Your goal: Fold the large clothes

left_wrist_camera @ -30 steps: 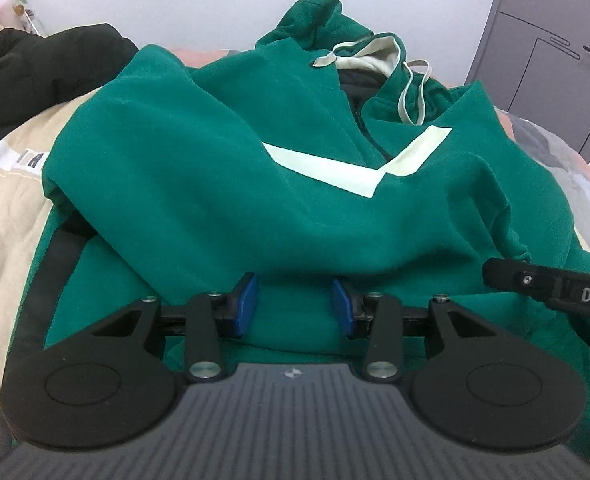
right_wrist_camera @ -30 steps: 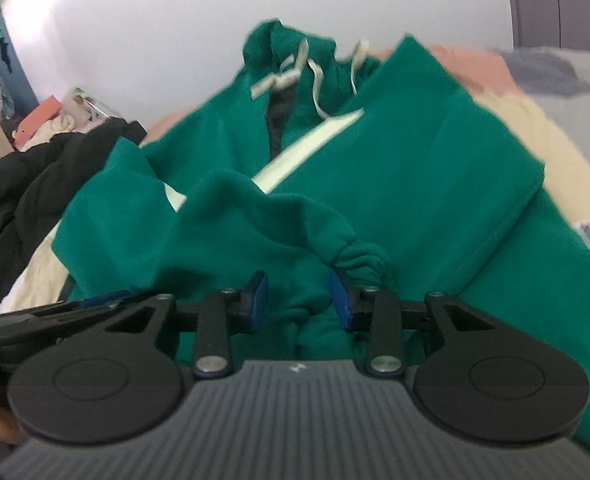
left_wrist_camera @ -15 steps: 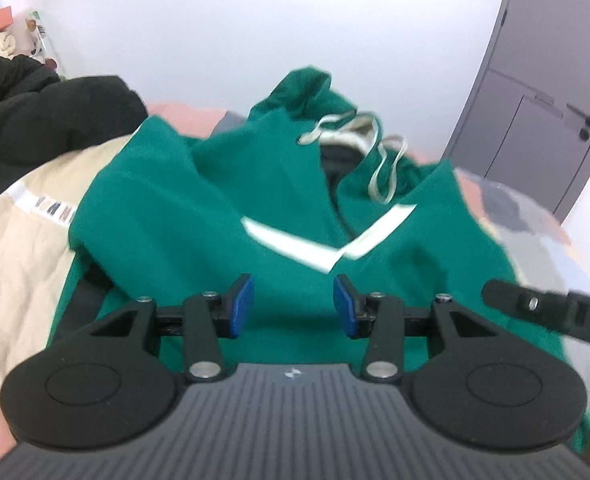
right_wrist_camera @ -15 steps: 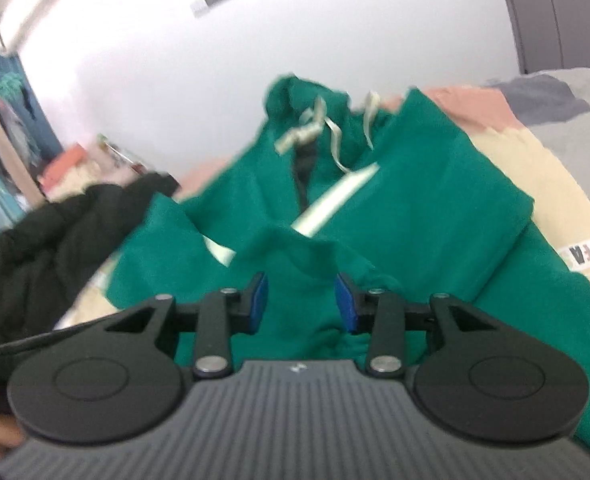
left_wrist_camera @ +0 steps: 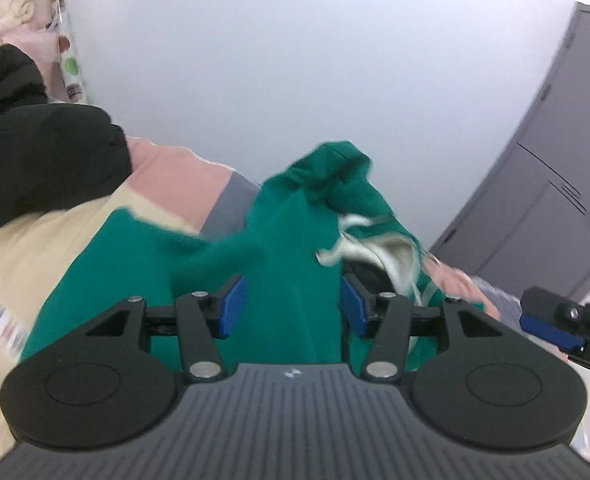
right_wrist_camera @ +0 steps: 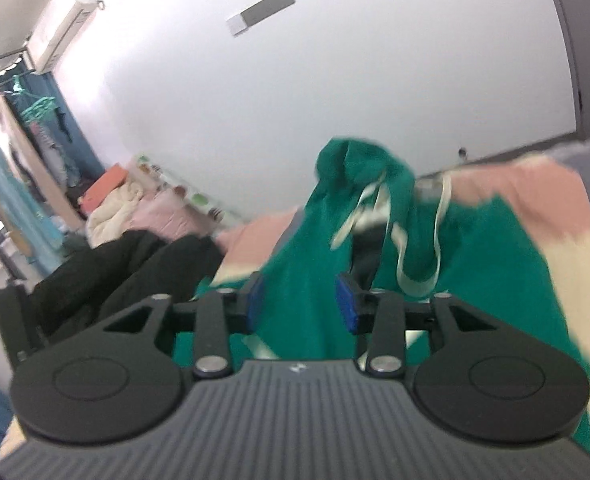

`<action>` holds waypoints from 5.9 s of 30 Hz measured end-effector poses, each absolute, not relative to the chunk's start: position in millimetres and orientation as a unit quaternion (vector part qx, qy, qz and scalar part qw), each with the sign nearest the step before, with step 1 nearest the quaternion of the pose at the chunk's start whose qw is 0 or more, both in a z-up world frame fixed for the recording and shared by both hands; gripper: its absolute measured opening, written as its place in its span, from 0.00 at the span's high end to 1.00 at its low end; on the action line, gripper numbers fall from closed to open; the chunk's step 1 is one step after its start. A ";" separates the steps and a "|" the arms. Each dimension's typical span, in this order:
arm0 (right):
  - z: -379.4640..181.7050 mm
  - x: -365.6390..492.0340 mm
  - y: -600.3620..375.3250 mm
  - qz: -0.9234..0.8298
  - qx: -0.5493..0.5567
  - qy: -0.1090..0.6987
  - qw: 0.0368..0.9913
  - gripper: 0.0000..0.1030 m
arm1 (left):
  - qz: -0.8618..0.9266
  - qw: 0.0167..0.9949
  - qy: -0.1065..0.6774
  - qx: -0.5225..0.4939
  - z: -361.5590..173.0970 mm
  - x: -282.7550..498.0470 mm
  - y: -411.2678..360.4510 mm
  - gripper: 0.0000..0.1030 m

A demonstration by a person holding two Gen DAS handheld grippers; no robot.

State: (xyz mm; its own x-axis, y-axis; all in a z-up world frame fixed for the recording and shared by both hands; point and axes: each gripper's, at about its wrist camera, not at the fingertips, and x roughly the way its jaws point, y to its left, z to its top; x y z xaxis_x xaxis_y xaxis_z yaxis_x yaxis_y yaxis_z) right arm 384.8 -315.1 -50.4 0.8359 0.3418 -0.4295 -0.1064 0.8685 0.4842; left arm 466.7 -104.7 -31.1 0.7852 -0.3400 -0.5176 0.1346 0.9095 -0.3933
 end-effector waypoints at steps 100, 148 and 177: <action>-100.5 184.9 -310.8 0.098 0.206 0.263 0.937 0.44 | -0.127 0.949 0.284 -0.052 -42.0 185.7 -31.8 0.39; -157.7 251.2 -247.8 0.165 0.094 0.383 0.904 0.70 | -0.160 0.932 0.323 -0.039 -105.8 212.6 -65.0 0.39; -71.3 135.2 -451.8 0.151 0.253 0.389 0.873 0.47 | -0.098 0.888 0.419 -0.162 -66.8 120.1 50.5 0.34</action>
State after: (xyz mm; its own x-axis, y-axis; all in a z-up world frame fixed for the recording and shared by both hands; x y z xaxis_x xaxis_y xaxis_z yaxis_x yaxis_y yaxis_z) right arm 135.2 -451.8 -71.3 0.6515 0.4610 -0.6025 -0.0672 0.8261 0.5595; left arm 120.1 50.5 -66.8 0.6299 -0.3100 -0.7121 0.0378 0.9280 -0.3706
